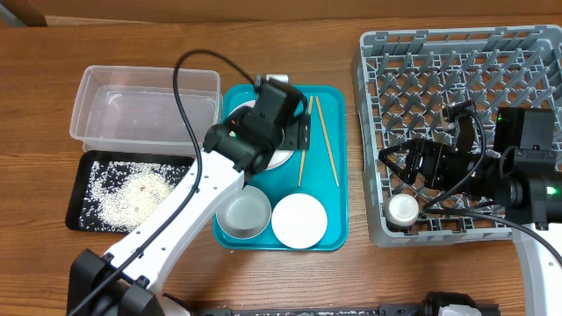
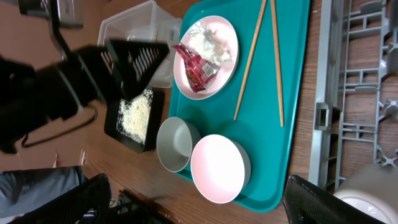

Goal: Sort waste into correct bins and load items into the dishwasher
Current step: 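Pick the white tissue off the plate and drop it in the clear bin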

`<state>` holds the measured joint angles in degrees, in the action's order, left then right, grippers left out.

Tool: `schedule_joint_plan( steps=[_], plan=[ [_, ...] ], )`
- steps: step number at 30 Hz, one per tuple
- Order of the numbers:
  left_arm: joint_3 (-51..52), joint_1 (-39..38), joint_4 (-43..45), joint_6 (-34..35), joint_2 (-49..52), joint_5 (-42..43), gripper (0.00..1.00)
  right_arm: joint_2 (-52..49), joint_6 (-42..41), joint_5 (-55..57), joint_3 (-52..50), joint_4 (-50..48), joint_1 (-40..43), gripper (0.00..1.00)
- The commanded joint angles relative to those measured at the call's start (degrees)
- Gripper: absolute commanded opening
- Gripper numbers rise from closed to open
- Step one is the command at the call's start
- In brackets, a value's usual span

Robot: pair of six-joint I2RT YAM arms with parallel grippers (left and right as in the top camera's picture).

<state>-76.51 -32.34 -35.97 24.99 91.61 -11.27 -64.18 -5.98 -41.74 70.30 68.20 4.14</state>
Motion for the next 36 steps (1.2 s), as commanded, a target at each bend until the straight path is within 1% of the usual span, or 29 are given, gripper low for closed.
schedule_joint_plan(
  steps=[1,5,7,9,11,13,15,16,17,18,19,23,25,28,30,33,36],
  plan=[
    [-0.5,3.1,3.7,-5.9,6.7,-3.4,0.94,0.3,0.5,-0.3,1.3,-0.1,0.0,0.91],
    [-0.6,6.0,9.1,-6.0,14.2,2.3,0.96,0.3,0.5,-0.3,1.3,0.0,0.0,0.91],
    [-0.6,6.6,10.9,-5.9,17.2,4.7,0.94,0.3,0.5,-0.3,1.3,0.0,0.0,0.91],
    [-0.6,6.7,11.7,-5.9,19.4,5.2,0.91,0.3,0.5,-0.3,1.3,0.1,0.0,0.91],
    [-0.6,6.7,12.0,-6.0,21.6,6.6,0.80,0.3,0.5,-0.3,1.3,0.2,0.0,0.91],
    [-0.6,6.7,12.0,-6.0,22.6,7.9,0.67,0.3,0.5,-0.3,1.3,0.2,0.0,0.91],
    [-0.6,6.7,12.0,-6.0,22.9,10.1,0.44,0.3,0.5,-0.3,1.3,0.2,0.0,0.91],
    [-0.8,6.7,12.0,-6.2,22.7,11.4,0.28,0.2,0.5,-0.3,1.3,0.2,0.0,0.92],
    [-1.2,6.7,11.7,-6.2,22.5,12.1,0.15,0.2,0.5,-0.3,1.3,0.2,0.0,0.92],
    [-1.9,6.8,10.7,-6.2,22.0,12.5,0.06,0.2,0.5,-0.3,1.3,0.2,0.0,0.91],
    [-3.2,6.9,8.8,-6.2,21.6,12.6,0.04,0.2,0.5,-0.3,1.3,0.2,0.0,0.91],
    [-9.8,7.6,-0.1,-6.2,18.3,12.2,0.04,0.2,0.5,-0.3,1.3,0.4,0.0,0.92],
    [-13.6,8.5,-5.1,-6.1,16.2,10.2,0.04,0.2,0.5,-0.3,1.3,0.5,0.0,0.92],
    [-17.7,11.0,-10.4,-6.1,13.1,5.8,0.04,0.2,0.5,-0.3,1.3,0.5,0.0,0.92],
    [-18.3,13.0,-11.9,-5.7,11.6,3.8,0.04,0.2,0.4,-0.3,1.3,0.5,0.0,0.92],
    [-18.3,17.4,-15.6,-2.4,10.7,-0.7,0.04,0.2,0.4,-0.3,1.3,0.5,0.0,0.92],
    [-18.2,22.5,-18.8,-0.6,12.1,-0.8,0.04,0.2,0.4,-0.3,1.3,0.4,0.0,0.92]
  ],
)
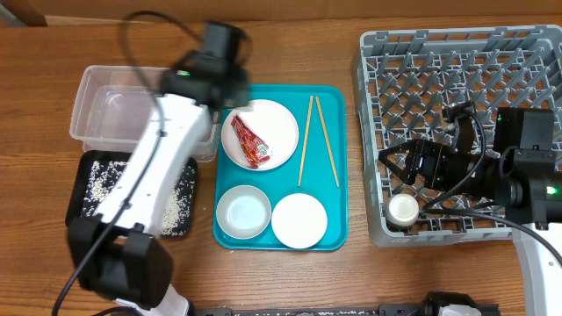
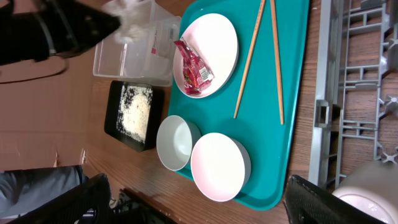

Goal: Sort waste into correct bins and load items into the dishwasher
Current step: 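Pick the white tissue off the plate and drop it in the clear bin, then pick the red wrapper off the plate and drop it in the clear bin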

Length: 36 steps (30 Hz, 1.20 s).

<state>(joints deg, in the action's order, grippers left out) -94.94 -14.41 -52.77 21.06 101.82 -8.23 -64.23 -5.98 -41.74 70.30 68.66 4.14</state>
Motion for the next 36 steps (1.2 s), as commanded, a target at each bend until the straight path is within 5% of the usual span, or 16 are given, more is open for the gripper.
schedule_joint_plan(
  steps=[1,3,7,12,20,30,33,36],
  plan=[
    [0.2,5.9,-2.7,4.2,2.5,-3.4,0.06,0.3,0.4,-0.3,1.3,0.0,0.0,0.92],
    [0.2,8.3,-2.4,3.8,3.8,2.4,0.41,0.2,0.4,-0.3,1.3,0.0,0.0,0.92],
    [0.1,8.5,-1.8,3.4,3.3,9.6,0.66,0.2,0.4,-0.3,1.3,0.0,0.0,0.93],
    [0.4,2.6,-1.4,1.6,3.3,10.7,0.68,0.2,0.4,-0.3,1.3,0.0,0.0,0.93],
    [4.7,-7.4,1.9,4.8,12.3,3.1,0.61,-0.3,0.5,-0.3,1.3,0.0,0.0,0.93],
    [4.7,-8.2,0.7,12.0,21.5,-4.0,0.54,-0.8,0.4,-0.3,1.3,0.1,0.0,0.93],
    [4.7,-8.5,0.9,12.0,22.2,-2.7,0.36,-0.8,0.4,-0.3,1.3,0.0,0.0,0.93],
    [4.4,-8.5,0.8,11.9,21.8,-0.6,0.04,-0.8,0.4,-0.3,1.3,0.2,0.0,0.93]
  ],
)
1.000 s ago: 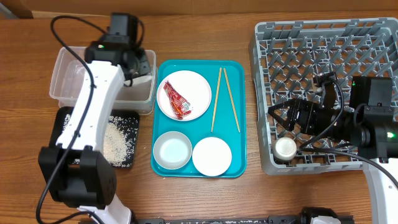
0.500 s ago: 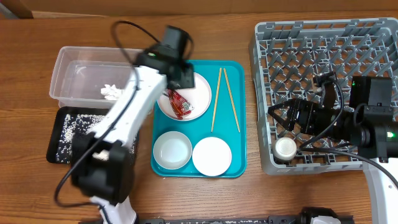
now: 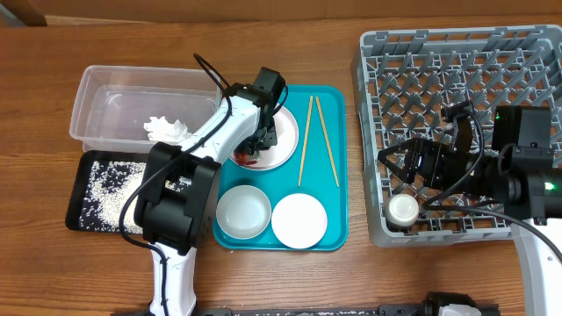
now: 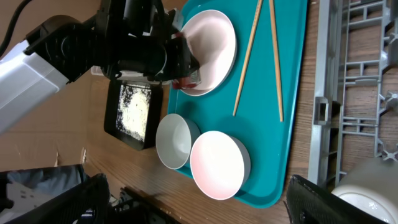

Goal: Sort waste into correct bins and load items into the dishwasher
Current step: 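Pick the red wrapper off the plate and drop it in the clear bin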

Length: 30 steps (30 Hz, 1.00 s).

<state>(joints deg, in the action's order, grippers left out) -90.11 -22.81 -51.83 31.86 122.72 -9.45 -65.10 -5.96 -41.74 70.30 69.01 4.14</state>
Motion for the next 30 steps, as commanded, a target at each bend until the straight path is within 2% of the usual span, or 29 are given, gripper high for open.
schedule_joint_plan(
  steps=[1,4,10,16,26,27,28,30],
  plan=[
    [-1.0,-0.1,-0.5,0.8,0.4,1.6,0.04,0.0,0.4,-0.3,1.3,-0.1,0.0,0.93],
    [-2.9,0.0,-2.0,-0.6,-2.4,3.6,0.04,0.0,0.4,0.5,1.3,-0.1,0.0,0.93],
    [-6.3,0.1,-3.8,-3.8,-15.9,1.2,0.04,0.0,0.4,1.4,1.3,0.7,0.0,0.93],
    [-6.3,1.0,-4.7,-6.3,-20.0,-1.8,0.04,0.0,0.4,1.6,1.3,0.7,0.0,0.93],
    [-5.8,15.5,-5.3,-6.3,-19.8,-4.0,0.05,0.0,0.4,1.7,1.3,0.9,0.0,0.93],
    [-5.8,16.8,-5.1,-7.0,-18.9,-3.1,0.17,0.0,0.4,1.8,1.3,0.8,0.0,0.93],
    [-5.8,17.7,-5.0,-8.9,-18.3,-0.8,0.35,0.0,0.4,1.8,1.3,0.7,0.0,0.93],
    [-5.8,19.5,-6.1,-14.6,-17.8,6.2,0.47,0.0,0.4,1.8,1.3,0.5,0.0,0.93]
  ],
)
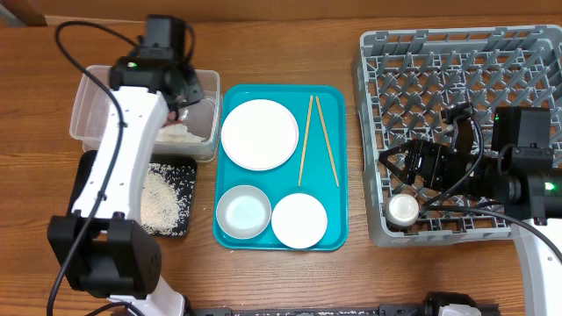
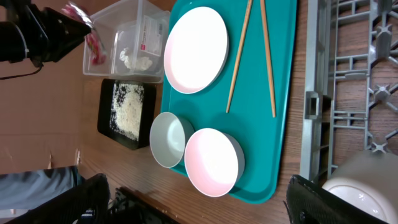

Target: Sort waste into correct bins and load items into the dishwasher

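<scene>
My left gripper (image 1: 183, 95) hangs over the clear plastic bin (image 1: 98, 95), shut on a red snack wrapper (image 2: 94, 43) that dangles from it. A crumpled white tissue (image 1: 180, 133) lies in the bin. On the teal tray (image 1: 335, 175) are a bare white plate (image 1: 259, 133), two chopsticks (image 1: 318, 140), a grey bowl (image 1: 242, 212) and a white bowl (image 1: 299, 219). My right gripper (image 2: 202, 208) stands open and holds nothing, over the front left of the grey dish rack (image 1: 457, 79). A white cup (image 1: 403, 208) sits in the rack just below it.
A black tray (image 1: 88, 175) with loose rice lies in front of the clear bin. The dish rack fills the right side of the wooden table. My left arm stretches from the front edge up along the left side.
My left gripper was down at the red wrapper on the plate. It is now over the clear bin with the wrapper in it, and the plate is bare. The right arm has not moved.
First my left gripper was at the plate, which held a tissue and the red wrapper. Then it held the tissue over the clear bin. Then the tissue lay in the bin and the gripper was back at the wrapper. Now the wrapper hangs over the bin.
</scene>
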`<state>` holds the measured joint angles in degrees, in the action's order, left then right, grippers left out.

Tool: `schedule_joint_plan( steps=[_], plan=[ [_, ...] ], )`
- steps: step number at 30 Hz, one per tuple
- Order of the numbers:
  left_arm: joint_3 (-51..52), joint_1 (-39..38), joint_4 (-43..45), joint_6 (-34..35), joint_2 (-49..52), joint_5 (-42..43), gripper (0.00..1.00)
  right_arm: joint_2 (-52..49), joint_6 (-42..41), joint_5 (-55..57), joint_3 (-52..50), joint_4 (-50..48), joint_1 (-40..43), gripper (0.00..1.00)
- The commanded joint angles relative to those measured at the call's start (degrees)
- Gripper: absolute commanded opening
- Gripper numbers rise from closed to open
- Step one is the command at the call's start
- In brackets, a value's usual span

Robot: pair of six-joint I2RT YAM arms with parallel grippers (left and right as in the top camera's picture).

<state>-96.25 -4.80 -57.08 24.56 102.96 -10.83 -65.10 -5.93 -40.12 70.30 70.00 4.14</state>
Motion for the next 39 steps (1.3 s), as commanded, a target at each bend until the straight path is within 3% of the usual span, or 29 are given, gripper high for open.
schedule_joint_plan(
  steps=[1,5,13,17,19,26,39],
  plan=[
    [0.0,1.7,-1.9,-7.3,1.4,7.8,0.46,0.0,0.4,0.2,1.3,-0.5,0.0,0.93],
    [-1.9,1.6,-5.2,-7.5,-2.7,7.8,0.45,0.0,0.4,0.2,1.3,-0.7,0.0,0.93],
    [-2.3,-3.5,-11.8,-12.8,-18.0,8.9,0.56,0.0,0.4,2.8,1.3,-1.5,0.0,0.97],
    [-2.3,-7.6,-16.1,-14.1,-24.7,6.0,0.72,0.0,0.4,3.0,1.3,-1.8,0.0,1.00],
    [-2.3,-9.2,-17.5,-14.1,-27.4,4.6,1.00,0.0,0.4,3.0,1.3,-1.8,0.0,1.00],
    [-2.3,-10.0,-22.6,-14.1,-32.7,4.5,1.00,0.0,0.2,3.0,1.3,-2.6,0.0,1.00],
    [-2.3,-10.0,-23.7,-14.0,-31.3,6.0,1.00,0.0,0.2,3.0,1.3,-2.6,0.0,1.00]
  ],
)
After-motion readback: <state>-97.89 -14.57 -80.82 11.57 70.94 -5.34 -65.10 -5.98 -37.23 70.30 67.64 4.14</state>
